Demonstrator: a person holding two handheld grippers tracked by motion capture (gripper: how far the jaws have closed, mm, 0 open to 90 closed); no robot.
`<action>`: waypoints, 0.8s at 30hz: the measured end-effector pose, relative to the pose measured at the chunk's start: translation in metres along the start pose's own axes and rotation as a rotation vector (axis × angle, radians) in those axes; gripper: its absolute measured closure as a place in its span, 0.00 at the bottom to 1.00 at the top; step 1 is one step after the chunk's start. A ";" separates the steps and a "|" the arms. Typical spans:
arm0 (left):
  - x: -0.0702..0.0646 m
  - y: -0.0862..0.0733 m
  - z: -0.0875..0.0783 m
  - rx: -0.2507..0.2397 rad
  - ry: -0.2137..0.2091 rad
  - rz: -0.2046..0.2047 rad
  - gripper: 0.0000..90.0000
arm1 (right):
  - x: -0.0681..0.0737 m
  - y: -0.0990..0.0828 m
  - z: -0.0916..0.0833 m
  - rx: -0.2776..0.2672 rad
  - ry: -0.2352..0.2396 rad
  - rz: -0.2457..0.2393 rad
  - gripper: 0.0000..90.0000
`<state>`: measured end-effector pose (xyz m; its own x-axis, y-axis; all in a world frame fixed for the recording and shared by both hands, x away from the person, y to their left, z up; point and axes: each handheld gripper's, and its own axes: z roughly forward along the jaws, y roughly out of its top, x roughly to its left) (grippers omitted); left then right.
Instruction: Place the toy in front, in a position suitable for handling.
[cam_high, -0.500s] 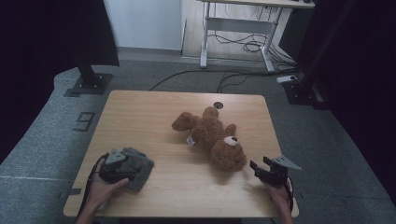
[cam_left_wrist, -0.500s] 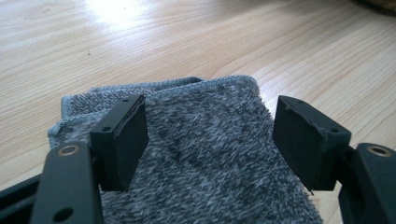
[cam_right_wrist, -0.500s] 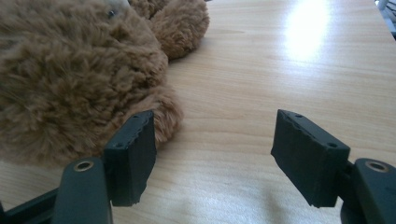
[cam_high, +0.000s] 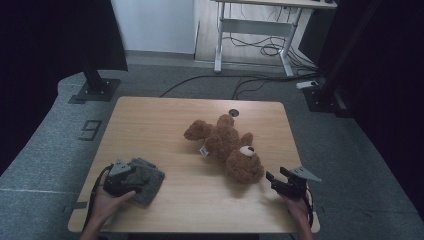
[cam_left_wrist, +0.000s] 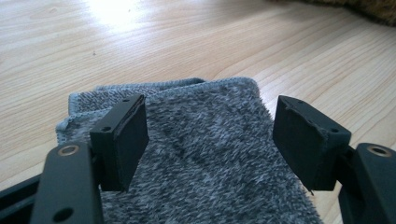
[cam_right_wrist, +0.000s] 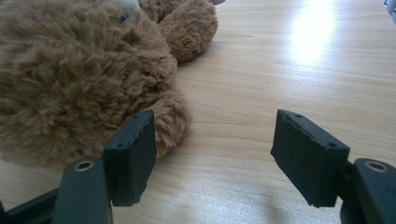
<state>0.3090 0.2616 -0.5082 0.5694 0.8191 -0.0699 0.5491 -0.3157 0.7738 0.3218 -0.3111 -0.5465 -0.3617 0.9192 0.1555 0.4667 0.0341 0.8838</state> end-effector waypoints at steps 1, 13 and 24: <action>0.000 0.000 0.000 -0.002 -0.002 0.002 0.30 | 0.000 0.000 -0.001 0.002 -0.002 -0.004 0.33; 0.002 -0.006 -0.003 0.002 -0.007 0.007 0.30 | 0.011 0.011 0.003 0.009 -0.006 -0.048 0.33; 0.001 -0.005 -0.004 0.000 -0.004 0.008 0.30 | 0.029 0.010 0.011 0.020 0.110 -0.100 0.38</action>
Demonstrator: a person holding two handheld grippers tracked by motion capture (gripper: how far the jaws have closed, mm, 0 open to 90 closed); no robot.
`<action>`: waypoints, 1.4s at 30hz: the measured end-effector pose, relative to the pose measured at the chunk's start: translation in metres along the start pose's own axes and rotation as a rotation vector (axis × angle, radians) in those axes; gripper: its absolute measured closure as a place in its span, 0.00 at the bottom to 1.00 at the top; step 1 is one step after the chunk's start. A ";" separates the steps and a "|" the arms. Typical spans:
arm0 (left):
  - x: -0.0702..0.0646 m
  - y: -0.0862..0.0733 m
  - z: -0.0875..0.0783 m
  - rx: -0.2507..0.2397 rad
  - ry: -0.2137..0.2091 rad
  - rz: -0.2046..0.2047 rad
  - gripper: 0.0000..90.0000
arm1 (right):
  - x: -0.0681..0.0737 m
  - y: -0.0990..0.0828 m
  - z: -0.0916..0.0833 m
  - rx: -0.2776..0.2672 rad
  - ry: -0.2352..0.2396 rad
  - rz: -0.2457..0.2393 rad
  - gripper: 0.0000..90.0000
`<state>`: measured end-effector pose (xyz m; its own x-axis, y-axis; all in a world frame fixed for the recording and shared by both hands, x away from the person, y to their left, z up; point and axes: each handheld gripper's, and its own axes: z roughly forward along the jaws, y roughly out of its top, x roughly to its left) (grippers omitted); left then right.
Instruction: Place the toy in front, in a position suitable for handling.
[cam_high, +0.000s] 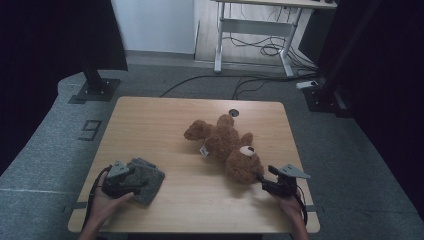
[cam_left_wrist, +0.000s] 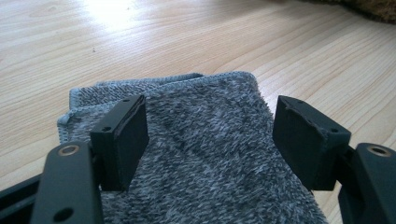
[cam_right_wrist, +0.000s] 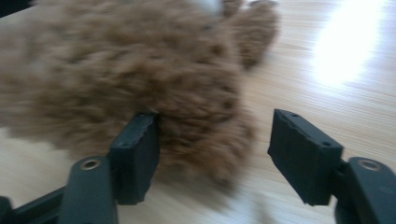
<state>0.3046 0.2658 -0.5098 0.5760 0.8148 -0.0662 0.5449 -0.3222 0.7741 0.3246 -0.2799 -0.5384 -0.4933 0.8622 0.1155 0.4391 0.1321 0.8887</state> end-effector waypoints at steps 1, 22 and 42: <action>0.000 0.000 0.000 -0.002 -0.001 -0.001 0.30 | 0.005 0.000 0.002 0.000 0.016 -0.011 0.39; 0.005 -0.002 0.000 0.003 -0.002 -0.006 0.30 | 0.101 0.030 0.064 0.022 0.268 -0.132 0.40; 0.005 -0.002 -0.001 -0.001 -0.007 -0.012 0.30 | 0.018 0.057 0.092 0.074 0.095 -0.083 0.49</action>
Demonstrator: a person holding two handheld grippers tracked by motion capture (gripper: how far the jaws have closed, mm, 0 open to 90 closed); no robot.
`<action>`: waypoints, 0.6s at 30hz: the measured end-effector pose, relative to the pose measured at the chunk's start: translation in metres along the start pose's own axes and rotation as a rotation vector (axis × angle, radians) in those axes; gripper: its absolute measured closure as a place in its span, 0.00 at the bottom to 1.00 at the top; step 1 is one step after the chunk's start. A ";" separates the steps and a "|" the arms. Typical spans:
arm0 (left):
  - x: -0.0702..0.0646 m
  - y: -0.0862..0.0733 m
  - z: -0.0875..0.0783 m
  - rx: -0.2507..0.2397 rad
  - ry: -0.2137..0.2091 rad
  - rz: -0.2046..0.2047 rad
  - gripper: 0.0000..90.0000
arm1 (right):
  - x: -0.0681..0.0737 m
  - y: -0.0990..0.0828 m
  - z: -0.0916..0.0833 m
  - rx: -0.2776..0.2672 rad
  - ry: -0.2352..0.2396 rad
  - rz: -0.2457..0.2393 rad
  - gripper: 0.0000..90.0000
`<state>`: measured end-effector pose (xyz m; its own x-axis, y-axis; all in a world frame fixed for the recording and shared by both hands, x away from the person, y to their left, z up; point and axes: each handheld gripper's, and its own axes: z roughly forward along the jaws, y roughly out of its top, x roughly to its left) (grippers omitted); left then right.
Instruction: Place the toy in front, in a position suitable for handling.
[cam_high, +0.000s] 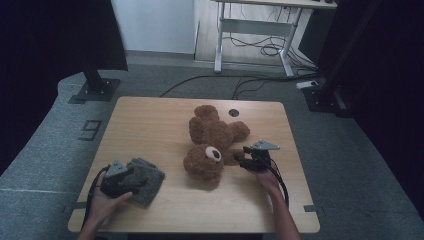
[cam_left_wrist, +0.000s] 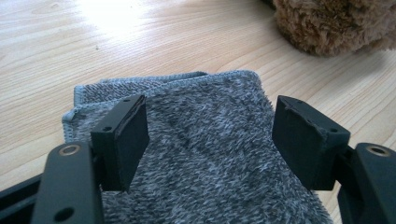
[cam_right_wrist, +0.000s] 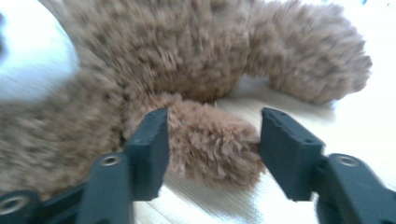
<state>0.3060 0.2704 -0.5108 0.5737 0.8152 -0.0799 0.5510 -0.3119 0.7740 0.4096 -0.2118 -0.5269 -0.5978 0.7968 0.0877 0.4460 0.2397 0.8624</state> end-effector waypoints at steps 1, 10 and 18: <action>0.000 0.000 0.000 0.001 0.001 0.001 0.31 | -0.001 -0.001 0.006 0.024 0.012 -0.008 0.58; 0.000 -0.001 0.002 0.009 0.002 0.003 0.31 | -0.002 -0.006 0.006 0.049 0.034 -0.022 0.79; 0.001 0.000 0.002 0.007 0.005 0.001 0.31 | 0.008 -0.015 0.001 0.052 0.037 -0.039 0.88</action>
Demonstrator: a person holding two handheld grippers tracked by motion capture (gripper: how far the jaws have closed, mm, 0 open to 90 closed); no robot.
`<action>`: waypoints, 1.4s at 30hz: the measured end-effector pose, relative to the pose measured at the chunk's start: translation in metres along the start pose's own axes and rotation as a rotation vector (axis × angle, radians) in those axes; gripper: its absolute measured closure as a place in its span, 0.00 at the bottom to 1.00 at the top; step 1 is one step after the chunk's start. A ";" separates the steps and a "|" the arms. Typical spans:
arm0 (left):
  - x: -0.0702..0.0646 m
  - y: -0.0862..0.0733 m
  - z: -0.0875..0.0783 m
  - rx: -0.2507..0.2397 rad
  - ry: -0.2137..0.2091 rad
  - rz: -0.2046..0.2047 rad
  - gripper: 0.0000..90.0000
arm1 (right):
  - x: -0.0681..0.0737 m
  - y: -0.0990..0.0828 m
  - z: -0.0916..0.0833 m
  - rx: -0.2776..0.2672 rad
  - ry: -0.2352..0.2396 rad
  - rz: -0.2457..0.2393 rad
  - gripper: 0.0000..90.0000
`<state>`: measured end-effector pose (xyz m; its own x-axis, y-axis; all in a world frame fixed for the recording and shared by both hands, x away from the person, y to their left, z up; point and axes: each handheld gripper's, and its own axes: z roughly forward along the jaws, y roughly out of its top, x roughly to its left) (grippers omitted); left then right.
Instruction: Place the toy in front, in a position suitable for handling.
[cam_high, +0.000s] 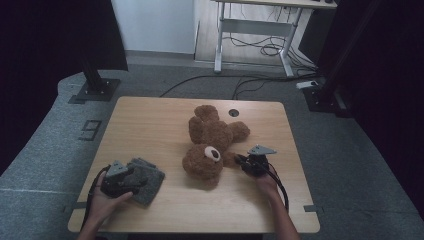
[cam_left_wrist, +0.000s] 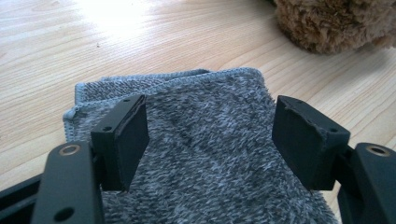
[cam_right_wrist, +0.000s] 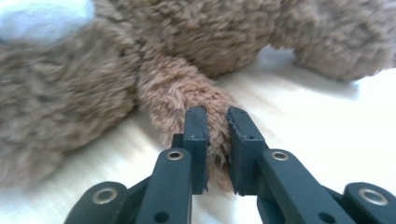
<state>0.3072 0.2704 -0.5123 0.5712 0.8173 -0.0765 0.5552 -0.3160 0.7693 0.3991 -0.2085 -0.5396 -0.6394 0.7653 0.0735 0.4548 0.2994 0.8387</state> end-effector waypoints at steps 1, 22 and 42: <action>0.000 0.000 0.000 0.000 0.000 0.000 0.31 | 0.002 -0.002 -0.001 -0.004 0.008 0.010 0.88; 0.001 0.000 -0.002 -0.007 0.000 -0.001 0.31 | 0.047 0.009 -0.023 -0.106 0.070 -0.058 0.55; 0.000 0.000 -0.002 -0.006 0.000 0.003 0.31 | -0.008 0.032 0.008 -0.042 -0.037 -0.042 0.47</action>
<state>0.3065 0.2716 -0.5110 0.5728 0.8164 -0.0735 0.5497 -0.3160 0.7733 0.4233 -0.2004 -0.5177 -0.6335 0.7735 0.0187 0.4015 0.3080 0.8625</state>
